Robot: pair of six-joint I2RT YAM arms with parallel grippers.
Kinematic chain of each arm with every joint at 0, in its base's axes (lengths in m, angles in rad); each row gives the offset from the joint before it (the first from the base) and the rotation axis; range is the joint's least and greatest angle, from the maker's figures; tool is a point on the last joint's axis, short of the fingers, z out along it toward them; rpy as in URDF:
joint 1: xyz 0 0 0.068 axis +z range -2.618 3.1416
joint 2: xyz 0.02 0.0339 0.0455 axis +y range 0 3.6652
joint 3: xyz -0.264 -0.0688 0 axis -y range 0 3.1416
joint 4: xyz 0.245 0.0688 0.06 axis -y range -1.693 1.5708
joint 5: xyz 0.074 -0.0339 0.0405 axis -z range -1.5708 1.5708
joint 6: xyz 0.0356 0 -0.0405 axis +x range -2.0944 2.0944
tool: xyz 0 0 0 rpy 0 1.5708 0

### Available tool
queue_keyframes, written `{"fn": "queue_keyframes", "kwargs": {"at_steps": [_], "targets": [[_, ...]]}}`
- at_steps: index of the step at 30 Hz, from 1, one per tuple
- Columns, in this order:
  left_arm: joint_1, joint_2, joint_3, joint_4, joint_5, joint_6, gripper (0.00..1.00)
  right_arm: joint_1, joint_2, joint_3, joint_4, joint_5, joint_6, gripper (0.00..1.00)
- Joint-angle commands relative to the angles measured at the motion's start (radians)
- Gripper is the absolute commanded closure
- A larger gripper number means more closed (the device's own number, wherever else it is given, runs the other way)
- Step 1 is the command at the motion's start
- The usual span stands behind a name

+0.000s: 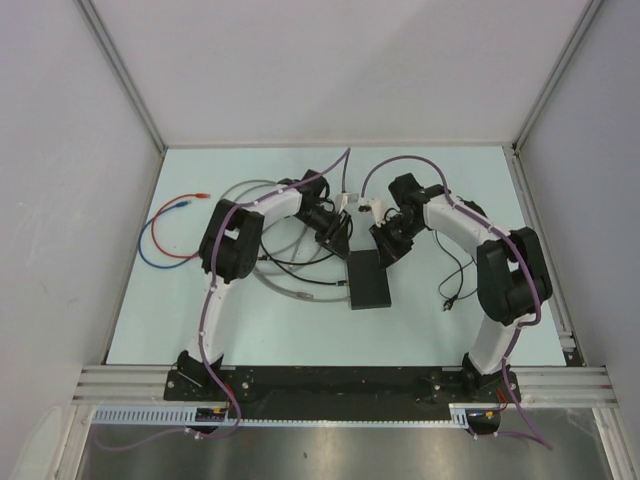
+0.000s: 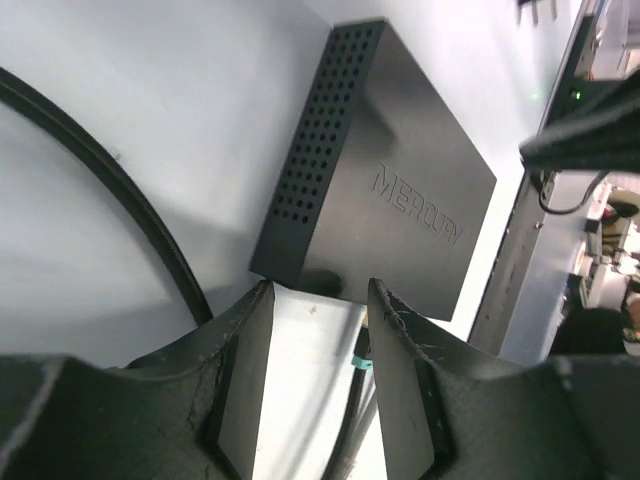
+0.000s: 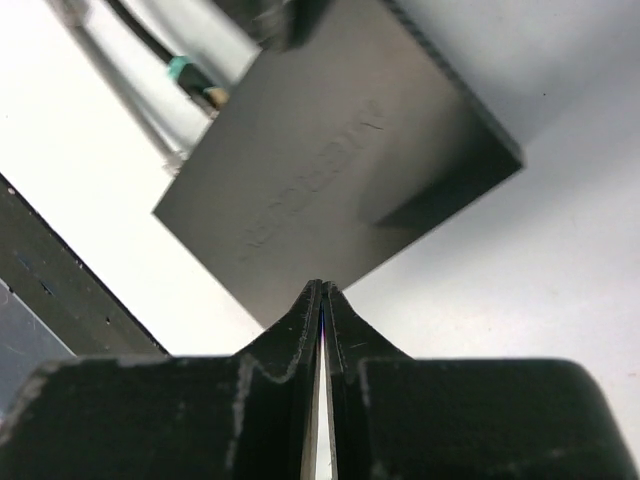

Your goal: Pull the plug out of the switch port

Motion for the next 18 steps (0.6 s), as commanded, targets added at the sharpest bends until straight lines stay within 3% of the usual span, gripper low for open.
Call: {"fn": "queue_keyframes", "kwargs": {"at_steps": [1, 4, 7, 11, 18], "targets": [[0.037, -0.012, 0.073, 0.01, 0.037, -0.027, 0.52, 0.031, -0.075, 0.001, -0.019, 0.002, -0.029, 0.93], [0.069, -0.08, -0.057, 0.031, 0.042, -0.008, 0.52, 0.062, -0.072, 0.0, -0.019, -0.036, -0.04, 1.0], [0.077, -0.117, -0.137, -0.019, 0.05, 0.08, 0.54, 0.076, -0.026, -0.002, -0.004, -0.079, -0.047, 1.0], [0.075, -0.12, -0.19, -0.055, 0.071, 0.114, 0.54, 0.073, 0.05, -0.002, 0.022, -0.07, -0.044, 1.0], [0.048, -0.097, -0.204, 0.004, 0.087, 0.042, 0.53, 0.047, 0.116, -0.002, 0.022, -0.065, -0.035, 1.0]]}}
